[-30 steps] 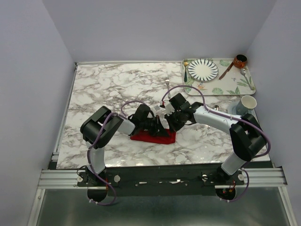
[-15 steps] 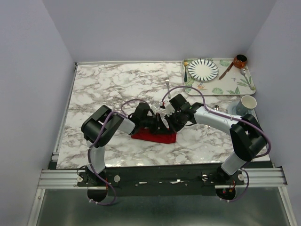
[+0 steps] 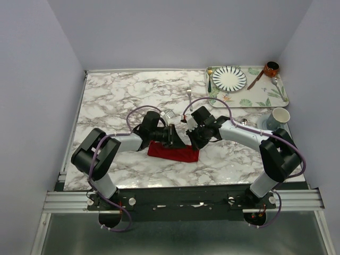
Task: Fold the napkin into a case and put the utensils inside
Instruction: Grasp the top corner of the smaller rectangle folded napkin from the folded napkin.
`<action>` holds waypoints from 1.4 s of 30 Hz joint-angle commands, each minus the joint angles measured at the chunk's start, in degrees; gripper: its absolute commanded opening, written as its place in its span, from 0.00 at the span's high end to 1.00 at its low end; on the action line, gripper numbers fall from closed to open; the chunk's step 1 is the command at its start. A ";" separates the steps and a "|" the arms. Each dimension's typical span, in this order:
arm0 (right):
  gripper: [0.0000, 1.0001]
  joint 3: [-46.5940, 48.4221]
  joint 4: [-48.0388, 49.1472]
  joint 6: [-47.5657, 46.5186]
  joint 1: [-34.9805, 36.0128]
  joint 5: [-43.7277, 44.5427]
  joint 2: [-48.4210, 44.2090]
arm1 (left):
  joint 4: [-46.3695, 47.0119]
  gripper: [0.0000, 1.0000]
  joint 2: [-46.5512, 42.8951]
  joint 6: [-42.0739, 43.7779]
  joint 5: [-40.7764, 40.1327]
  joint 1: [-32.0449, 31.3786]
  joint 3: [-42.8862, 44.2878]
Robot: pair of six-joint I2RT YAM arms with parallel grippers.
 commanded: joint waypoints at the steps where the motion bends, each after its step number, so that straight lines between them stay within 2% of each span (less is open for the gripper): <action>1: 0.99 0.28 0.23 0.45 0.37 1.06 -0.24 | -8.40 0.76 0.49 3.95 1.11 -0.10 -0.37; 9: 0.99 0.45 -0.04 0.27 0.46 0.79 0.02 | -13.50 0.77 2.16 5.62 -0.21 -0.27 1.30; 16: 0.99 0.72 -0.04 0.27 0.37 -0.35 0.29 | -14.47 0.77 7.17 5.45 -0.82 -0.89 3.41; 29: 0.99 0.63 -0.12 -0.35 0.37 -2.28 0.90 | -3.94 0.76 13.41 1.14 -1.79 -1.42 6.05; 36: 0.99 1.16 -0.56 -0.43 0.37 -2.11 1.61 | -3.75 0.74 15.70 1.14 -1.80 -1.94 6.58; 42: 0.99 1.24 -0.74 -0.26 0.37 -0.35 1.34 | -0.42 0.69 10.79 3.42 3.03 -1.33 4.21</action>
